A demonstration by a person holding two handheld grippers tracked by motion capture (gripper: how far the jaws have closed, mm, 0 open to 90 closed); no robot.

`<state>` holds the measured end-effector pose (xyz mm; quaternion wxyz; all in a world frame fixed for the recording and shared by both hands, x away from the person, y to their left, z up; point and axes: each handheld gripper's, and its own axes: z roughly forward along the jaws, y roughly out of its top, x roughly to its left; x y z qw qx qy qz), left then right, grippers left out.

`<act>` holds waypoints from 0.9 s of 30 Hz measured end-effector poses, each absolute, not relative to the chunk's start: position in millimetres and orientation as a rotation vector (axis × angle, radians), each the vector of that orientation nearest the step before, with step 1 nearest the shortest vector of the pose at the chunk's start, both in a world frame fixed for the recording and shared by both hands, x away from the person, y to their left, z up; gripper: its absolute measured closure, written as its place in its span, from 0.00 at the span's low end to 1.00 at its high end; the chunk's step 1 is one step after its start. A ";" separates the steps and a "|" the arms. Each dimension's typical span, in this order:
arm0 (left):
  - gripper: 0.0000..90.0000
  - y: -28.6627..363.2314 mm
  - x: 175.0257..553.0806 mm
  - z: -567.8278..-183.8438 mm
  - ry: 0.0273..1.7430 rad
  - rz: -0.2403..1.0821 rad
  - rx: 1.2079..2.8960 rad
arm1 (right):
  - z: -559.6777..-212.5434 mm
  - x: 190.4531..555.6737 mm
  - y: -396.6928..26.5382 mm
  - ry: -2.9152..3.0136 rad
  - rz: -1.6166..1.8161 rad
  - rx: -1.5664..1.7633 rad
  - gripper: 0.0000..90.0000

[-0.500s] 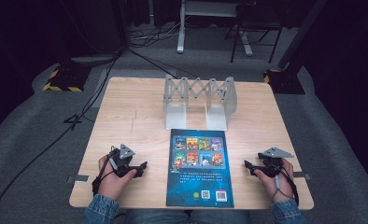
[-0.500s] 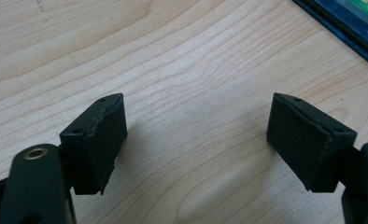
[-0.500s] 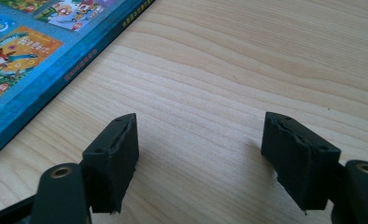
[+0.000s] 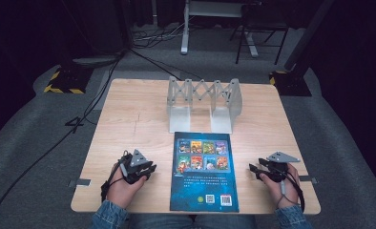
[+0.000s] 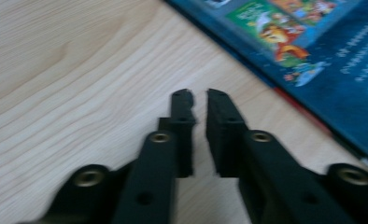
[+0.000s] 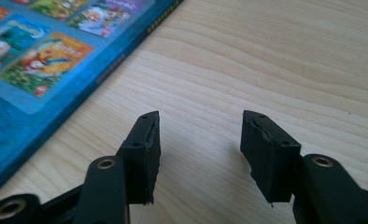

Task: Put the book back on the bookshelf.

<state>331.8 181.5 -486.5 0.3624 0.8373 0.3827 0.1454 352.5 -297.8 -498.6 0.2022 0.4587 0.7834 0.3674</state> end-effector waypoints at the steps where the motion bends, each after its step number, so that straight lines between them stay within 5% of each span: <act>1: 0.96 174.5 330.1 -486.1 0.951 0.351 2.155 | -497.2 351.6 -297.1 2.185 1.043 1.279 0.54; 13: 1.00 130.1 321.6 -486.2 0.853 0.192 2.156 | -486.0 342.9 -266.7 2.296 1.091 1.182 0.46; 27: 0.95 125.3 321.6 -491.3 0.861 0.246 2.221 | -489.8 342.0 -244.6 2.378 1.070 1.136 0.39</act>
